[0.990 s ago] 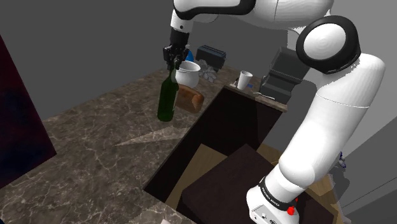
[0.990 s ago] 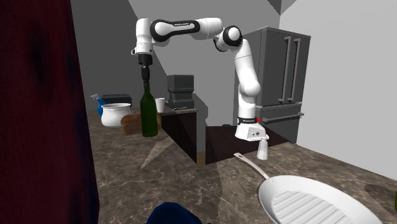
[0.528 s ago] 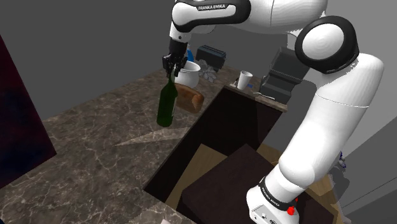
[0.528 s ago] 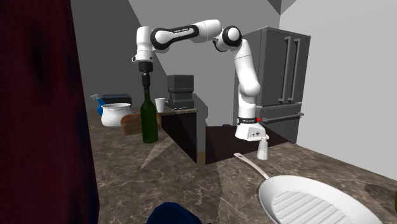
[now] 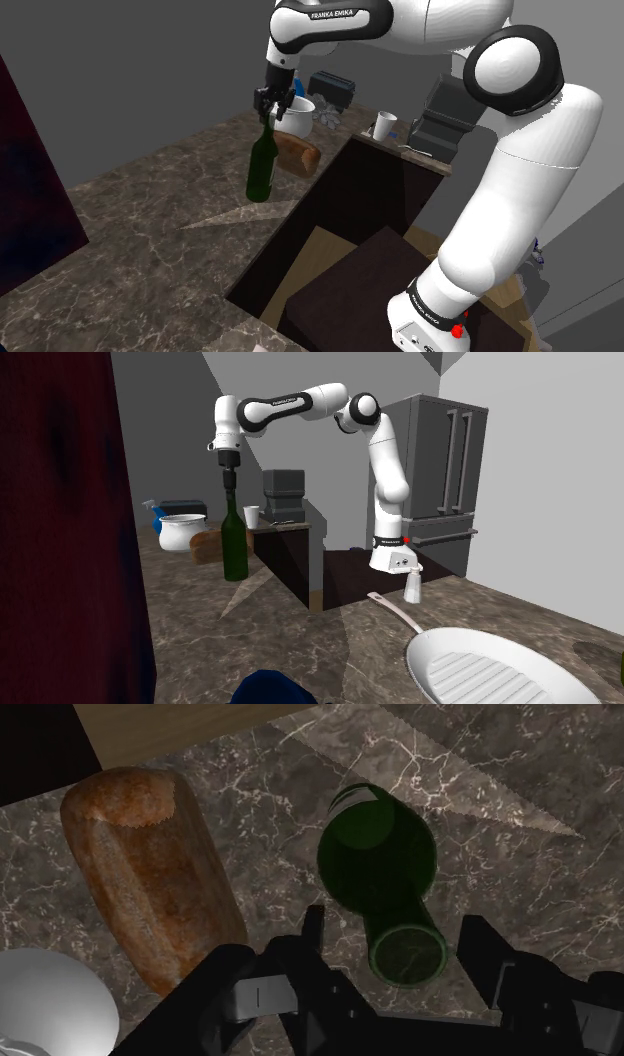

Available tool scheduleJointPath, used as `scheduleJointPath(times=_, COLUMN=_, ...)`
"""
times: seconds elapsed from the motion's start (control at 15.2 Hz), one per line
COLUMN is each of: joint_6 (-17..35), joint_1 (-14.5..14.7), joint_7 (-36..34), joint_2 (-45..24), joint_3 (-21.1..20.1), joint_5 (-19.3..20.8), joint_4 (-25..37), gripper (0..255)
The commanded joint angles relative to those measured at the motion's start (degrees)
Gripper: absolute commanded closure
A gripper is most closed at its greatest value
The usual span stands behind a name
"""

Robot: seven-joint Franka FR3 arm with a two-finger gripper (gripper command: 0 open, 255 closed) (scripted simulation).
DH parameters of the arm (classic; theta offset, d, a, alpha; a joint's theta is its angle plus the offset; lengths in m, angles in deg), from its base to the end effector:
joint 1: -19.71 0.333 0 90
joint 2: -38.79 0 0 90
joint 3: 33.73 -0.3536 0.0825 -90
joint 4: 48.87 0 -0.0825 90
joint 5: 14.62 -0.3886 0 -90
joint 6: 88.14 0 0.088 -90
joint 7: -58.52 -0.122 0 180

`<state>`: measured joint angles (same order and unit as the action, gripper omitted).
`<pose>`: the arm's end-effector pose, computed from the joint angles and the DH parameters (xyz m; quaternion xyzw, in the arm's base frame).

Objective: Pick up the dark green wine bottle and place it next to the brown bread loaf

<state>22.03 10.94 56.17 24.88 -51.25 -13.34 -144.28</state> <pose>0.6424 0.0798 0.4915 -0.9981 -0.0548 -0.0105 0.0268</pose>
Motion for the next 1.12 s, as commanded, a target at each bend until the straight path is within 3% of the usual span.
scheduleJointPath(times=0.0, joint_6=0.0, joint_1=0.0, joint_7=0.0, joint_2=0.0, joint_3=0.0, joint_5=0.0, joint_4=0.0, gripper=0)
scheduleJointPath(times=0.26, joint_6=0.0, joint_1=0.0, joint_7=0.0, joint_2=0.0, joint_3=0.0, joint_5=0.0, joint_4=0.0, gripper=0)
scheduleJointPath(times=0.53, joint_6=-7.0, joint_1=-0.1, joint_7=0.2, joint_2=0.8, joint_3=-0.1, joint_5=-0.3, joint_4=6.3, gripper=0)
scheduleJointPath(times=1.06, joint_6=-7.0, joint_1=-0.1, joint_7=0.2, joint_2=0.8, joint_3=-0.1, joint_5=-0.3, joint_4=6.3, gripper=0)
